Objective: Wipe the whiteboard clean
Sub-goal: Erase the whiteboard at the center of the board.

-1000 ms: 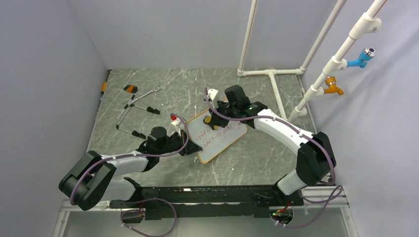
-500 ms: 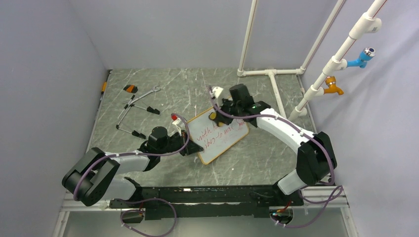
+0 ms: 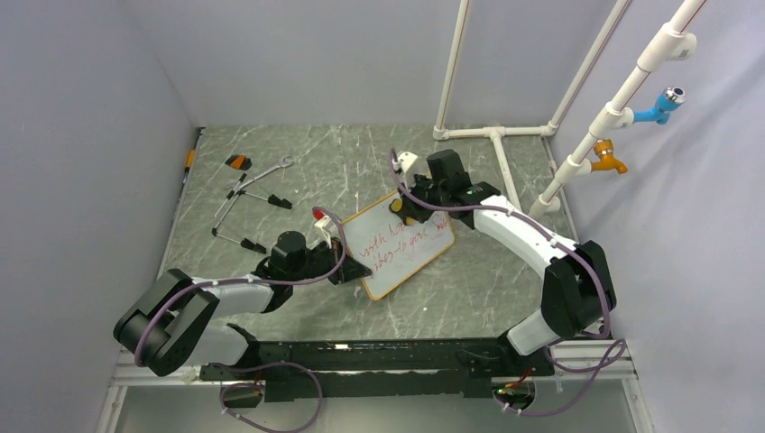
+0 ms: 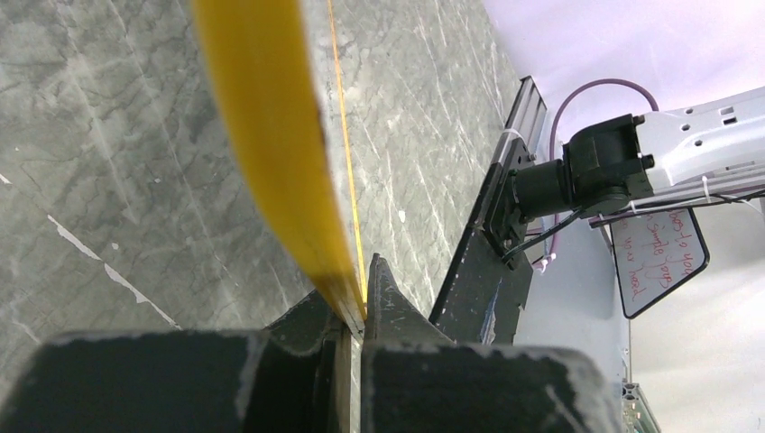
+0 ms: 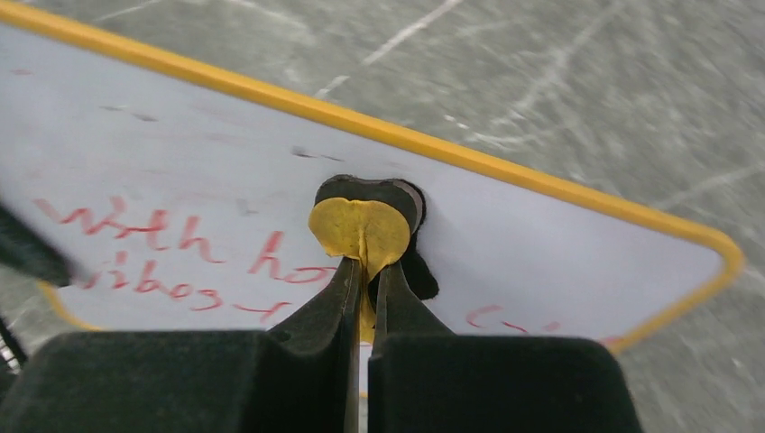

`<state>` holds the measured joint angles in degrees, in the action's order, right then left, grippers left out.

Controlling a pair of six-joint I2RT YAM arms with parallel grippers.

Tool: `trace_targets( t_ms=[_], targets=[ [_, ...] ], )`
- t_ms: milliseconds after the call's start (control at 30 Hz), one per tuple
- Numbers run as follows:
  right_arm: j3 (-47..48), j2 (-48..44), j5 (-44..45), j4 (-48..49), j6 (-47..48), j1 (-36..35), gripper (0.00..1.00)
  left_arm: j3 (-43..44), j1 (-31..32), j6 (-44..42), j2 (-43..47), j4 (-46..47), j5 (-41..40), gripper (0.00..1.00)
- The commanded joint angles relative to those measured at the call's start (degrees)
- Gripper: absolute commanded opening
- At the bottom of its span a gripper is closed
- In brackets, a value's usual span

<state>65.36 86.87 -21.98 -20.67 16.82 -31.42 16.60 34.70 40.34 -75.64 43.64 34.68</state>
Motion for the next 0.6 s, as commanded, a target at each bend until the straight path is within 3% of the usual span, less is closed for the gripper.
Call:
trace_targets(
  t_ms=[0,367,467,567],
  targets=[
    [-0.3,-0.7,8.2,4.5,-1.3,1.8,0.00,1.3,1.9,-2.4,-0.1,10.9,9.0,0.00],
    [4.7,0.5,0.1,-0.9,3.2,-14.1,0.00,1.5,2.3,-0.1,-3.7,14.9,9.0,0.00],
    [4.2,1.2,2.9,-0.2,2.8,-14.6,0.00,1.4,2.3,0.5,-4.2,15.9,9.0,0.00],
    [3.5,1.2,13.4,2.9,0.6,-13.9,0.00,1.6,2.3,0.2,-3.7,14.8,8.9,0.00]
  ],
)
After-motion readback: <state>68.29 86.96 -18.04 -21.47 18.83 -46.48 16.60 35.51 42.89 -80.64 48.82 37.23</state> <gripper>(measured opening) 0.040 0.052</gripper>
